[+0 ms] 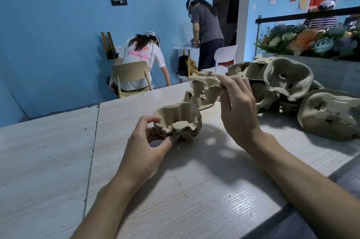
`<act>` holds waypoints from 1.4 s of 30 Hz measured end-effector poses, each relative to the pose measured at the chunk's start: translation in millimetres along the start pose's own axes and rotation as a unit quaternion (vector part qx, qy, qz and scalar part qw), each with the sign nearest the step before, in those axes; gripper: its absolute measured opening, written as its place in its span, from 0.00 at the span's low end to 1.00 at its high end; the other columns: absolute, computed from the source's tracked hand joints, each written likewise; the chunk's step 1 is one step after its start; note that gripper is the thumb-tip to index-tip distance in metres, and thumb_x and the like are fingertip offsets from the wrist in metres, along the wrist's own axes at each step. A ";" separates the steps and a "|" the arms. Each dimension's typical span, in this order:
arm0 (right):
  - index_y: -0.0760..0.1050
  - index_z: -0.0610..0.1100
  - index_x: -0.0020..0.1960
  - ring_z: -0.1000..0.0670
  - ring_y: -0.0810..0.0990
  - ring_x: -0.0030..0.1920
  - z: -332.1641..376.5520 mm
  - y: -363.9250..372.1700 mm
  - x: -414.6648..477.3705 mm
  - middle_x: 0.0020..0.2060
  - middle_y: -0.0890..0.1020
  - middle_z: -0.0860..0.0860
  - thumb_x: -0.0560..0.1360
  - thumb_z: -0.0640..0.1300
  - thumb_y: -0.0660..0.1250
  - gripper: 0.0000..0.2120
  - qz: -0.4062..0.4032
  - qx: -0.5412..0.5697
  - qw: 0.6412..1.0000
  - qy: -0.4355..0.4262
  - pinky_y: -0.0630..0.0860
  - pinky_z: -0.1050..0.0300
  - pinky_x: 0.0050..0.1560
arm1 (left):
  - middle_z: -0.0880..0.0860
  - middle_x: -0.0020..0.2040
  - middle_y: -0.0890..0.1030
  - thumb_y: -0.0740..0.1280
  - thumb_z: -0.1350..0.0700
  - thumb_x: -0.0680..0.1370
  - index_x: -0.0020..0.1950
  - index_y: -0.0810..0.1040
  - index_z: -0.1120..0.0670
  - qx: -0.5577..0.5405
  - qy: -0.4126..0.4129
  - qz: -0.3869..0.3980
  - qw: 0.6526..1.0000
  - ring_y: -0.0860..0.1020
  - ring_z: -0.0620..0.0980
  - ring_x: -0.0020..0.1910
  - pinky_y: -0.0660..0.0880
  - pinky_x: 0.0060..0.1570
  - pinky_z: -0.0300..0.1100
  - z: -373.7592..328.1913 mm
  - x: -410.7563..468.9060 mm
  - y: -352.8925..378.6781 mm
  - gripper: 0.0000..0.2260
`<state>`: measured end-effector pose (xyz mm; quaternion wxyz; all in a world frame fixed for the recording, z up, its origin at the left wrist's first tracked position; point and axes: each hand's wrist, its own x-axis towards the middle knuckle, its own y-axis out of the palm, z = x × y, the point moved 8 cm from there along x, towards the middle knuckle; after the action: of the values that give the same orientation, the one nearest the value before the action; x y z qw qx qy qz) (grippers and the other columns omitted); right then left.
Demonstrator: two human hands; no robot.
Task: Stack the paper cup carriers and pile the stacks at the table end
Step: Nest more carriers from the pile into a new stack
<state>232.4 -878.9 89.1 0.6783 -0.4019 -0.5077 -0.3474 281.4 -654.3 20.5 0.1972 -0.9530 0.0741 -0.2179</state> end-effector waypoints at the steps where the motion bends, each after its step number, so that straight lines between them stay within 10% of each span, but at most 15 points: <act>1: 0.78 0.35 0.59 0.42 0.75 0.49 2.7 -0.5 0.6 0.48 0.79 0.42 0.75 0.26 0.61 0.15 -0.004 0.003 1.000 -0.010 0.73 0.53 0.52 | 0.48 0.49 0.84 0.75 0.61 0.75 0.57 0.74 0.43 -0.005 0.002 0.007 1.000 0.82 0.40 0.49 0.79 0.54 0.39 -0.9 -0.7 1.7 0.18; 12: 0.79 0.32 0.46 0.45 0.80 0.49 19.2 11.1 -0.3 0.47 0.81 0.43 0.76 0.25 0.61 0.09 0.051 0.159 0.986 -0.028 0.78 0.53 0.47 | 0.46 0.48 0.84 0.75 0.60 0.75 0.61 0.71 0.44 -0.011 -0.007 0.032 0.999 0.82 0.38 0.48 0.80 0.51 0.36 -4.5 -2.6 6.4 0.21; 20: 0.82 0.35 0.43 0.50 0.81 0.50 14.2 30.1 -10.4 0.47 0.83 0.45 0.64 0.24 0.56 0.18 0.137 0.195 0.971 0.024 0.78 0.58 0.51 | 0.46 0.49 0.85 0.76 0.57 0.74 0.76 0.52 0.35 -0.014 -0.025 0.022 0.999 0.83 0.41 0.48 0.77 0.52 0.39 0.4 -4.2 4.8 0.42; 27: 0.81 0.39 0.50 0.49 0.78 0.45 -19.9 21.2 -8.4 0.46 0.83 0.47 0.73 0.32 0.60 0.13 0.086 0.098 0.981 0.146 0.74 0.57 0.45 | 0.47 0.49 0.85 0.74 0.60 0.76 0.60 0.73 0.35 -0.005 0.014 0.031 0.999 0.84 0.44 0.47 0.79 0.49 0.41 -1.8 -1.1 5.4 0.23; 33: 0.75 0.42 0.63 0.46 0.75 0.58 -64.8 84.2 -11.4 0.59 0.78 0.44 0.78 0.44 0.65 0.15 0.273 0.011 0.935 0.225 0.72 0.47 0.60 | 0.44 0.51 0.84 0.75 0.59 0.75 0.58 0.77 0.40 0.005 0.008 -0.003 1.000 0.83 0.43 0.49 0.81 0.53 0.50 5.4 3.2 -1.6 0.18; 42: 0.67 0.49 0.72 0.40 0.68 0.69 -84.0 155.1 -12.0 0.70 0.72 0.45 0.77 0.60 0.63 0.27 0.375 -0.081 0.889 0.250 0.64 0.42 0.66 | 0.43 0.52 0.83 0.75 0.55 0.75 0.63 0.76 0.39 0.039 0.003 -0.026 0.999 0.82 0.37 0.45 0.80 0.50 0.36 8.2 4.0 -8.7 0.20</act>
<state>400.3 -885.9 34.1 0.8276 -0.5159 -0.1024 -0.1962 289.1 -644.4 18.9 0.2287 -0.9455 0.0410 -0.2282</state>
